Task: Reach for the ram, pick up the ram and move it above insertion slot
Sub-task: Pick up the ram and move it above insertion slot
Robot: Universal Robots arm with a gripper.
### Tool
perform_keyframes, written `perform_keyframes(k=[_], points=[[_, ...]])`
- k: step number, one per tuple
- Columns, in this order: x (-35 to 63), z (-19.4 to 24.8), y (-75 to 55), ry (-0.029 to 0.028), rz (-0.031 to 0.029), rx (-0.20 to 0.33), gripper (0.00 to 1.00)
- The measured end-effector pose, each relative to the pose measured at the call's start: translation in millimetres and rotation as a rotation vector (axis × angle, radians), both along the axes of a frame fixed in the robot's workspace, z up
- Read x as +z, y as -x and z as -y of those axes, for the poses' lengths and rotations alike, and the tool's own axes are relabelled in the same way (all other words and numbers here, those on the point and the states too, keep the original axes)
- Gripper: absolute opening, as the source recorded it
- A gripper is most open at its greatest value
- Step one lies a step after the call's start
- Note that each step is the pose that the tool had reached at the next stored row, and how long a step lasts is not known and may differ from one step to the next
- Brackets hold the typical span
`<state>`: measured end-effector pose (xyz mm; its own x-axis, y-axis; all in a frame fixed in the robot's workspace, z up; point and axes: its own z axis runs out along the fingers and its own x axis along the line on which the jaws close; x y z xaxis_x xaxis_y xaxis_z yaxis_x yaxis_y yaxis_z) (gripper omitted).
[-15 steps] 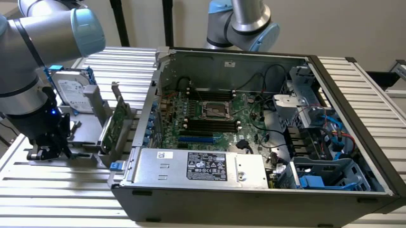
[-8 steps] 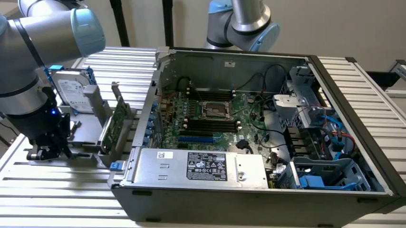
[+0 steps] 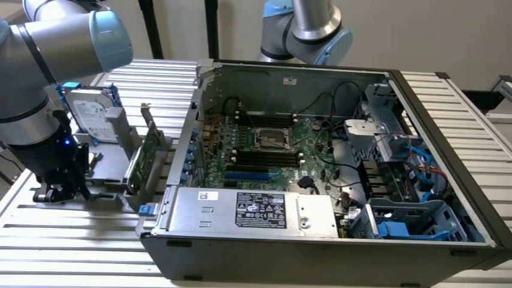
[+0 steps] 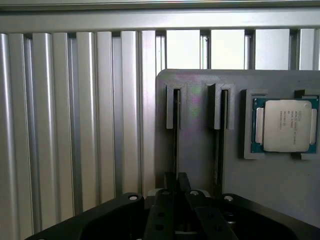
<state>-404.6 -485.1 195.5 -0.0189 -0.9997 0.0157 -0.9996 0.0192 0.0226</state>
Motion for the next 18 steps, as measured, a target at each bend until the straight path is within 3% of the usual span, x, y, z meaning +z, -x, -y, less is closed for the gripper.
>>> perform_keyframes(k=[9,13,18], points=[[4.4,0.0,0.0,0.0,0.0,0.0,0.14],[15.4,0.0,0.0,-0.0001,0.0,0.0,0.14],[37.4,0.0,0.0,0.0,-0.0001,0.0,0.14]])
